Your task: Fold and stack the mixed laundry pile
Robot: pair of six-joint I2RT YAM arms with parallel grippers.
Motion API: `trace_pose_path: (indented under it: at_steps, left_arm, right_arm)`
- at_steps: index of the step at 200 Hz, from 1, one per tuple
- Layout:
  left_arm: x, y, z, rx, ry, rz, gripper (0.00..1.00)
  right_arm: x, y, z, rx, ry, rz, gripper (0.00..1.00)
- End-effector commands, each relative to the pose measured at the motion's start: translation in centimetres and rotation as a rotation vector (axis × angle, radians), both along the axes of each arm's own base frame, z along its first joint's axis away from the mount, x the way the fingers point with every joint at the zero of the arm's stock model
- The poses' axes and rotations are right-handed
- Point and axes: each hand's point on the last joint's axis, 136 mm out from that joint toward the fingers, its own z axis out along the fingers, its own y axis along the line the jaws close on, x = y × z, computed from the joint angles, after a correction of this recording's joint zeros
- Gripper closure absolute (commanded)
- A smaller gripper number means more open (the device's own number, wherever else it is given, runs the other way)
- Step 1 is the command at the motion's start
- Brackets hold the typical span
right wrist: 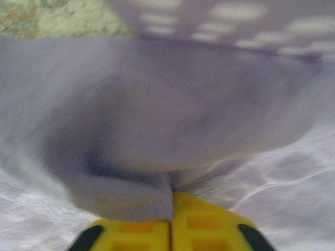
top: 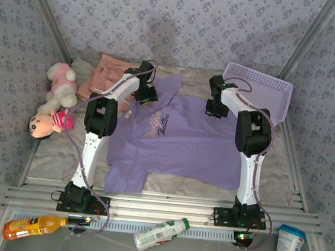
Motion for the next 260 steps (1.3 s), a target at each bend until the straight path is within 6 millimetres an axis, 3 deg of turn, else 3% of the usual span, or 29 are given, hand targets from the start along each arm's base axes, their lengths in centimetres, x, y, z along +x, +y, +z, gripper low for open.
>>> trace_pose_path:
  at_steps: [1,43,73,102,112,125,138,165,186,215,241,260]
  left_arm:
    - [-0.9,3.4,-1.9,0.089,0.08,0.064,0.63]
    - [-1.5,7.1,-2.0,0.184,0.099,0.115,0.71]
    - [-2.3,9.4,-1.7,0.261,0.099,0.15,0.73]
    - [-2.2,10.0,-0.8,0.269,0.08,0.171,0.72]
    - [-1.8,9.7,-0.3,0.247,0.068,0.171,0.65]
    - [-1.2,8.8,0.7,0.197,0.05,0.166,0.46]
    - [-0.7,7.9,2.0,0.146,0.031,0.159,0.3]
    - [0.2,6.1,5.8,0.046,-0.031,0.134,0.21]
    - [0.1,4.7,8.7,-0.019,-0.073,0.094,0.19]
    - [-1.6,2.8,11.4,-0.075,-0.096,0.013,0.19]
    - [-4.5,1.6,10.8,-0.1,-0.074,-0.041,0.2]
    - [-7.0,1.7,8.2,-0.108,-0.022,-0.028,0.2]
  right_arm:
    - [0.9,-3.1,1.9,-0.013,-0.026,-0.041,1.0]
    - [3.0,-5.2,5.5,0.014,-0.111,-0.052,1.0]
    - [3.2,-6.9,5.1,0.0,-0.084,-0.079,1.0]
    - [3.3,-7.8,5.1,-0.001,-0.078,-0.117,0.98]
    - [3.5,-7.8,5.0,0.009,-0.081,-0.126,0.89]
    - [3.8,-7.5,5.0,0.033,-0.08,-0.124,0.77]
    - [4.0,-7.3,5.3,0.034,-0.086,-0.127,0.72]
    - [3.7,-5.9,7.6,0.04,-0.121,-0.098,0.57]
    - [2.7,-4.6,9.7,0.024,-0.157,-0.065,0.52]
    - [-0.3,-2.4,10.2,0.024,-0.144,-0.028,0.51]
    - [-3.8,-0.5,8.0,0.071,-0.075,-0.023,0.51]
    - [-6.3,0.8,5.6,0.116,-0.012,-0.025,0.51]
